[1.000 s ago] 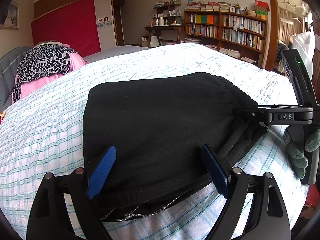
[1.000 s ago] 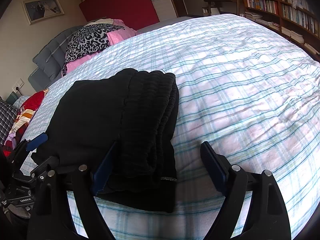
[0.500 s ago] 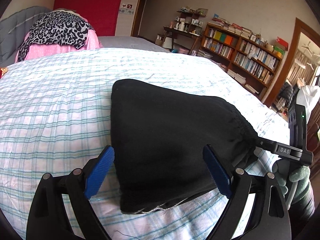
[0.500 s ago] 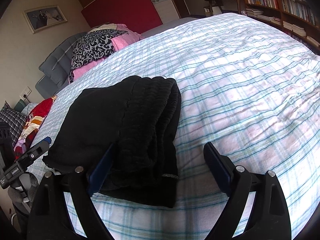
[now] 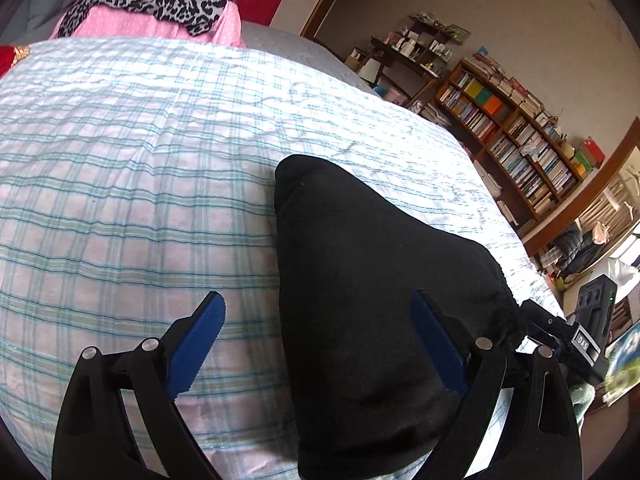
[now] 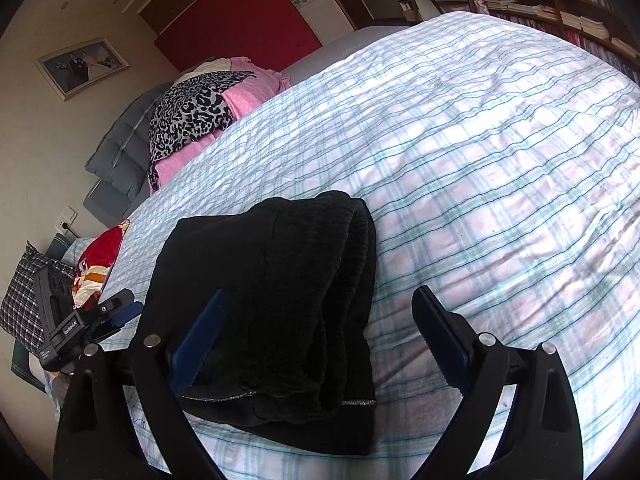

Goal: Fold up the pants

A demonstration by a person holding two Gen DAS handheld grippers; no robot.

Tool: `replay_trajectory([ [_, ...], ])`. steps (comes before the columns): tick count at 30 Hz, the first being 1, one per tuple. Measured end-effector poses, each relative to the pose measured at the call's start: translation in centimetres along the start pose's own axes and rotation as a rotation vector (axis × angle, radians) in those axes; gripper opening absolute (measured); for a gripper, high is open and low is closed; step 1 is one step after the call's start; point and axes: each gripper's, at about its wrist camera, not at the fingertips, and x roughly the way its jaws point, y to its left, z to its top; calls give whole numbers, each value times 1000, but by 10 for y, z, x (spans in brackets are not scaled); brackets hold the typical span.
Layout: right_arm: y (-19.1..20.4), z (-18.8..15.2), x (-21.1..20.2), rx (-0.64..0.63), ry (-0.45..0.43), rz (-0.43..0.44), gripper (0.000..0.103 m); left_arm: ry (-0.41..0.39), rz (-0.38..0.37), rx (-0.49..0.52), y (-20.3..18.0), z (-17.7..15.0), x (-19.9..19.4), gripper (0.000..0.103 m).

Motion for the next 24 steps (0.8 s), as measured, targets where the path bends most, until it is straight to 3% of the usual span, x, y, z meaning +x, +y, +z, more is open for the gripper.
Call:
replay_trajectory([
  [6,-12,5,30,69,94,9,95,71,-60,-82,9,3,23,92],
  [11,-10,0,40,77,122,17,95,101,-114,-105,12,-1,33,92],
  [18,13,-18,54,-34,165,81,94,90,-209,-107,18,-10,33,94],
  [24,-8,-17,50,48,132,259,93,78,-230,-100,19,-17,28,95],
])
